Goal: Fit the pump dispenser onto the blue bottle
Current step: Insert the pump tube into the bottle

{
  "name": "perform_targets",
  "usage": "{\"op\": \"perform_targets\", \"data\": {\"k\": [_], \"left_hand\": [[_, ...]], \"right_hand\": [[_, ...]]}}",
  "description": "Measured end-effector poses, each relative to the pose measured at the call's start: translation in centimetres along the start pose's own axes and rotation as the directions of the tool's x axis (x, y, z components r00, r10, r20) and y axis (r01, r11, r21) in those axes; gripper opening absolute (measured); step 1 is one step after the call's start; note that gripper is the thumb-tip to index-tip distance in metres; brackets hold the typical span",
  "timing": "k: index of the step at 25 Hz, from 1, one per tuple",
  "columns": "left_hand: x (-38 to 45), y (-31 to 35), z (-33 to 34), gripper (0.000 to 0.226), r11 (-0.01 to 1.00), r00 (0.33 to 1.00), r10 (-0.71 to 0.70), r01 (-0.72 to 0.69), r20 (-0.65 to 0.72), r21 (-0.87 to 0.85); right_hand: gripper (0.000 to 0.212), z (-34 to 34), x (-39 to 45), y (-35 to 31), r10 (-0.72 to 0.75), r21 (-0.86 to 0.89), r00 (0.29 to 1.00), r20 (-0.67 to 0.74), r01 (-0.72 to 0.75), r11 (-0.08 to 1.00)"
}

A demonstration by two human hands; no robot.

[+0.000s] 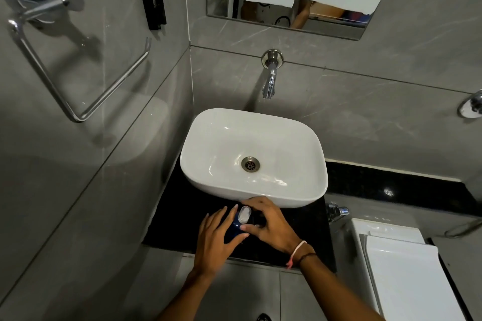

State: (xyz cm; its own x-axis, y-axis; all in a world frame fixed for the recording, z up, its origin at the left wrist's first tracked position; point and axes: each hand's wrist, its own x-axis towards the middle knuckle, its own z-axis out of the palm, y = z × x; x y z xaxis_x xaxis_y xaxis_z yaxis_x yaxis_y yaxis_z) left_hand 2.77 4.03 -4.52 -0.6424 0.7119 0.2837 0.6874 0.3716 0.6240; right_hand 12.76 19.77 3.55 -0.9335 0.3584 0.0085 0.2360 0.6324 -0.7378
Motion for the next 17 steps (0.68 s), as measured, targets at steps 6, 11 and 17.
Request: {"op": "perform_targets", "data": {"k": [6, 11, 17], "left_hand": [[0.8, -1.6, -0.9, 0.062, 0.991, 0.991, 0.108, -0.113, 0.080, 0.072], [1.1, -2.2, -1.1, 0.059, 0.986, 0.985, 0.126, -0.138, 0.120, 0.097], [1.1, -2.4, -1.2, 0.057, 0.984, 0.982, 0.121, -0.138, 0.148, 0.109]], "right_hand": [[0.040, 0.1, -1.1, 1.0, 0.093, 0.110, 0.986, -0.140, -0.078, 0.991], [0.036, 0.7, -0.5, 0.7, 0.062, 0.109, 0.994, -0.089, -0.052, 0.993], [0.040, 1.3, -0.1, 0.9, 0.057, 0.154, 0.992, -0.109, -0.040, 0.987]]}}
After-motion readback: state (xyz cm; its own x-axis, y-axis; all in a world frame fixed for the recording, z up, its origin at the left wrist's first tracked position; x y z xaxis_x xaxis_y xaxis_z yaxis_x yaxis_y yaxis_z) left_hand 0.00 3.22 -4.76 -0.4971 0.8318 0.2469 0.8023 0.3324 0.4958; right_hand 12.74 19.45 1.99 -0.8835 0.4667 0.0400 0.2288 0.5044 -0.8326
